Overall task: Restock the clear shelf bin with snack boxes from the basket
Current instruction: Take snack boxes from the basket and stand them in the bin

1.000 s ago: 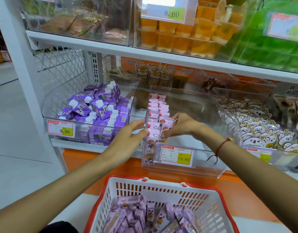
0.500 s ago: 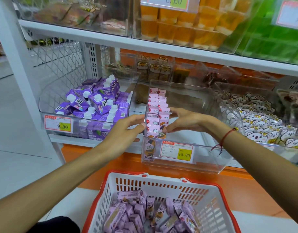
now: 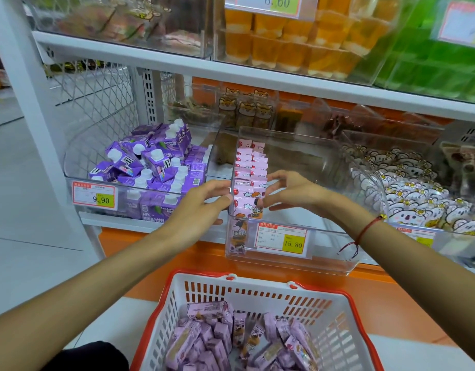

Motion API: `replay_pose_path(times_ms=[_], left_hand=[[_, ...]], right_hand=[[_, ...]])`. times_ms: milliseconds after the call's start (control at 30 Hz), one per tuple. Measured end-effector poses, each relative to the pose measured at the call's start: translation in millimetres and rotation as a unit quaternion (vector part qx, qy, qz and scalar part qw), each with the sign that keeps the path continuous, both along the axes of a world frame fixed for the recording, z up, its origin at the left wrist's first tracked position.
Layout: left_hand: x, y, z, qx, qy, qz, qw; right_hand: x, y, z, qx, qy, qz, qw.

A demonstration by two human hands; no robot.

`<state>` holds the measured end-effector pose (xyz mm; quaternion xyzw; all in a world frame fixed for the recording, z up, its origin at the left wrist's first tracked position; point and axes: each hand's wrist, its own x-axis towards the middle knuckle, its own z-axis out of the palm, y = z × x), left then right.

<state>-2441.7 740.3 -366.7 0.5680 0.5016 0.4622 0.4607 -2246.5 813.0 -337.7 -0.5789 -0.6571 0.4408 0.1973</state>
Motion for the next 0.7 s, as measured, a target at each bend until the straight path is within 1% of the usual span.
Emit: replay_pose_path(times_ms=[167, 267, 367, 433, 467, 533, 567, 600, 633, 667, 700], left_hand=[[2.2, -2.0, 4.7, -0.024, -0.013, 0.016, 1.0], [2.6, -5.6, 8.6, -0.037, -0.024, 0.025, 0.999], [1.5, -10.7, 14.0, -0.027, -0.007, 0.04, 0.999], [-0.8, -14.8, 16.7, 0.018, 0.032, 0.066, 0.997], [-2.1, -18.3, 18.6, 0.059, 0.061, 0.087, 0.993], [-2.5, -31.3, 23.5, 0.173, 0.123, 0.117, 0.97], [-1.9, -39.9, 25.2, 0.227, 0.146, 0.113, 0.956], [-0.7, -48.8, 25.3, 0.264, 0.163, 0.091, 0.946], [1.4, -57.3, 22.1, 0.28, 0.179, 0.054, 0.942], [4.1, -64.8, 15.3, 0.277, 0.2, 0.007, 0.94], [7.7, -71.0, 5.2, 0.253, 0.234, -0.047, 0.938]], right_hand=[[10.7, -2.9, 1.3, -0.013, 0.022, -0.003, 1.0], [10.4, -6.6, 2.8, 0.008, -0.001, 0.002, 1.0], [8.9, -14.7, 8.1, 0.048, -0.039, 0.0, 0.998], [10.0, -23.0, 15.3, 0.105, -0.073, -0.01, 0.992], [11.3, -29.0, 19.6, 0.151, -0.09, -0.01, 0.984], [15.9, -51.6, 28.4, 0.279, -0.096, 0.007, 0.956], [18.7, -68.1, 31.5, 0.34, -0.083, 0.027, 0.936], [22.0, -86.5, 31.9, 0.381, -0.068, 0.057, 0.92], [25.3, -105.3, 28.2, 0.398, -0.063, 0.092, 0.911], [29.3, -122.4, 20.2, 0.391, -0.076, 0.126, 0.908], [34.3, -135.4, 6.8, 0.366, -0.112, 0.159, 0.91]])
